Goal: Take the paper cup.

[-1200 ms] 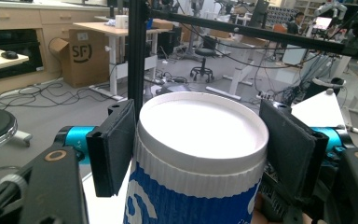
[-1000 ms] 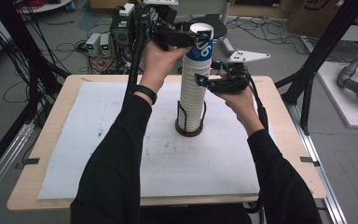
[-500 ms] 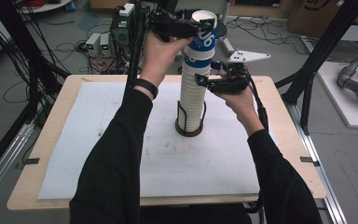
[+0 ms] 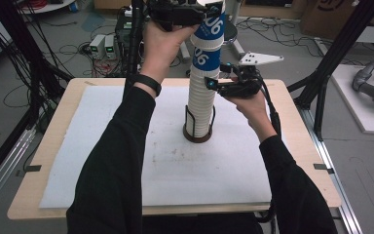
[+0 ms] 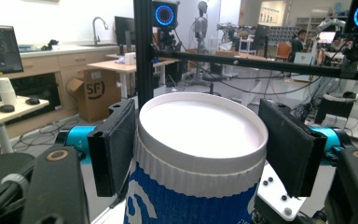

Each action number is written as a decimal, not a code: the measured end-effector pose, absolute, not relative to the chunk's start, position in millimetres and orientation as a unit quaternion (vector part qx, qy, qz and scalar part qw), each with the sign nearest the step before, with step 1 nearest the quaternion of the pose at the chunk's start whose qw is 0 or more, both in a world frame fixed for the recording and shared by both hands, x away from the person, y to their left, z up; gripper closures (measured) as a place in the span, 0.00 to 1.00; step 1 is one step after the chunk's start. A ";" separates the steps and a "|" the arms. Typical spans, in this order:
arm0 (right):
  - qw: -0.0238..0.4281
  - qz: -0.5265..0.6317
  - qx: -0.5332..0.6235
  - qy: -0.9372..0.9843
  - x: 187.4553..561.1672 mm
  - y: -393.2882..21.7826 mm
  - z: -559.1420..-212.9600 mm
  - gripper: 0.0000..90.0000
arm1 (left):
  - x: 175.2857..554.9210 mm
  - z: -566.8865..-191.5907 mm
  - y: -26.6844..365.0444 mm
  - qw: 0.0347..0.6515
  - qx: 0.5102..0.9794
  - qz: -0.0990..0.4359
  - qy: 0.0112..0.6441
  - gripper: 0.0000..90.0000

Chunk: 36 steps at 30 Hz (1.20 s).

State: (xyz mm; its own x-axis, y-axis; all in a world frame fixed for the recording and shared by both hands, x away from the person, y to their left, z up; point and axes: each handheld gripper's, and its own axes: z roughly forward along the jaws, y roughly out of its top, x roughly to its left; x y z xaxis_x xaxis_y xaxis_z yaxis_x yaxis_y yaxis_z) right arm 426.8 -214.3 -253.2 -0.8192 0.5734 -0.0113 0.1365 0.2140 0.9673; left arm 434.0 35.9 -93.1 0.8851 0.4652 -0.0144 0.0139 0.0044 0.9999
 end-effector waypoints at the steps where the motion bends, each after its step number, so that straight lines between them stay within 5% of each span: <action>1: 0.188 0.581 0.235 0.756 426.8 -214.3 -253.2 0.24 | 433.3 -91.8 36.9 0.689 0.684 0.164 0.174 0.33; 17: 0.190 0.583 0.237 0.753 424.9 -215.6 -251.9 0.24 | 408.9 -83.1 55.6 0.695 0.682 0.168 0.151 0.33; 36: 0.195 0.581 0.242 0.753 411.2 -227.8 -246.8 0.23 | 365.1 -122.7 97.6 0.685 0.694 0.171 0.144 0.33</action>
